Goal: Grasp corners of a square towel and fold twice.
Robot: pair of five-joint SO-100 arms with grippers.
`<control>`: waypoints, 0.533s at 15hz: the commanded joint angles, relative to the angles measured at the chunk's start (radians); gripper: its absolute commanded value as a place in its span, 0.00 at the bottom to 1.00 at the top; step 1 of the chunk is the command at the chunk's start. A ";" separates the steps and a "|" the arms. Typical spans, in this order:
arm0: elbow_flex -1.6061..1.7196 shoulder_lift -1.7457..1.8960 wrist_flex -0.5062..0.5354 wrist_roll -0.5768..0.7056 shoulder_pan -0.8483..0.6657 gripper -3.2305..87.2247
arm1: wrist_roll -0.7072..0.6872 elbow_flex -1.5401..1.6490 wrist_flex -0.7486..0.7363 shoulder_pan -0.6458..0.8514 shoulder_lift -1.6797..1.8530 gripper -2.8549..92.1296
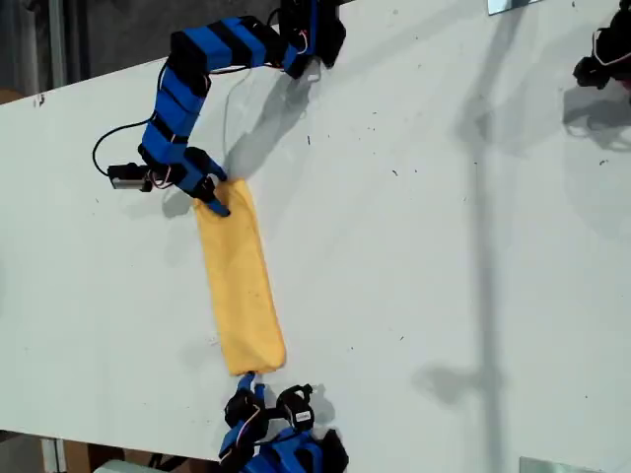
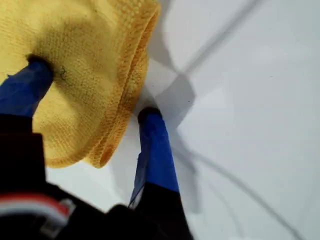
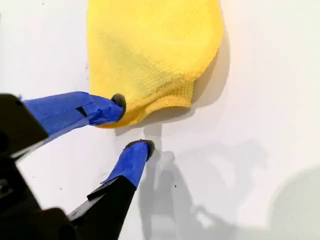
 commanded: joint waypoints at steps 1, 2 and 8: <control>0.017 0.063 0.005 -0.026 -0.026 0.17 | -0.008 -0.055 0.020 0.038 -0.026 0.28; 0.043 0.135 0.041 -0.037 -0.032 0.17 | -0.003 -0.017 0.020 0.074 -0.021 0.27; 0.141 0.569 0.282 -0.075 -0.058 0.19 | 0.104 0.431 -0.143 0.264 0.267 0.03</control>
